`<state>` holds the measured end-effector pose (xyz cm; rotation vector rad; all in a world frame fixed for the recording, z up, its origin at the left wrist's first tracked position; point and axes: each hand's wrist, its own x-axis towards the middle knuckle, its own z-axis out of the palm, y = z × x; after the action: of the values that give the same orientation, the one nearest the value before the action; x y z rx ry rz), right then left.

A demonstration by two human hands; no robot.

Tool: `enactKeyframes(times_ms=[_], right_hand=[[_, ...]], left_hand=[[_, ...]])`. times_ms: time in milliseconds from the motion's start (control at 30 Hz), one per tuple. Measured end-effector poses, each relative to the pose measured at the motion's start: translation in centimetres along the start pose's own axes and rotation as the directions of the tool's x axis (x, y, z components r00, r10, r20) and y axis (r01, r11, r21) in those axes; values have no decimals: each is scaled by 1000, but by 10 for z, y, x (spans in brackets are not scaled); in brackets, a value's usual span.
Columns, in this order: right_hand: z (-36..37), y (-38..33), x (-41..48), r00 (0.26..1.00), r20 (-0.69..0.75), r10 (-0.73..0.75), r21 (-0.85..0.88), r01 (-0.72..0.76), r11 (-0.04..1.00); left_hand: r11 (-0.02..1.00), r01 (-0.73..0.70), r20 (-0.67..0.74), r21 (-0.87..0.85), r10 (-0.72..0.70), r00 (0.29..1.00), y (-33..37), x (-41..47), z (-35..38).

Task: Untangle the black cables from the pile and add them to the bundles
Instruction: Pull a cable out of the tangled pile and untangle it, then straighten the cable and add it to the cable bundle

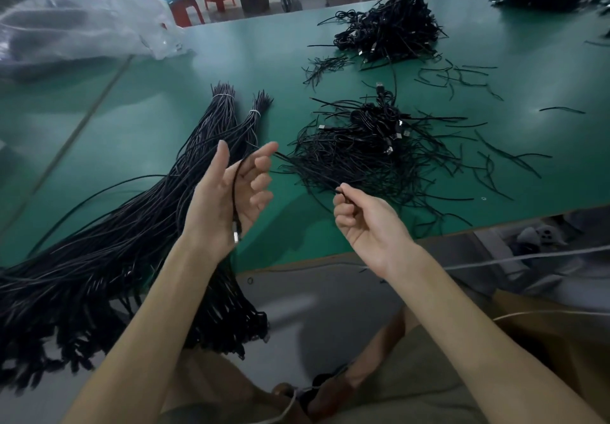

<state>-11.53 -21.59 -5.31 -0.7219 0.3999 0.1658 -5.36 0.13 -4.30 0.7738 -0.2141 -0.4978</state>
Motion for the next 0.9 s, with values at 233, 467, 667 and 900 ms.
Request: enactKeyframes(times_ms=[233,467,667,900], right_hand=[[-8,-1,-27,997,72,-42,-41,45,998],[8,27,-54,987,151,51,-460,24,888],[42,64,-70,937,249,247,-581,-60,812],[49,81,-82,881,245,404,-555,-214,804]], left_hand=[[987,-63,-121,-147,46,992,-6,-5,-20],[951,-91,-126,-296,56,990,-11,-1,-12],[938,-37,-121,-344,-6,993,-8,-4,-14],[946,-4,-28,-323,-5,1000,-8,-1,-16]])
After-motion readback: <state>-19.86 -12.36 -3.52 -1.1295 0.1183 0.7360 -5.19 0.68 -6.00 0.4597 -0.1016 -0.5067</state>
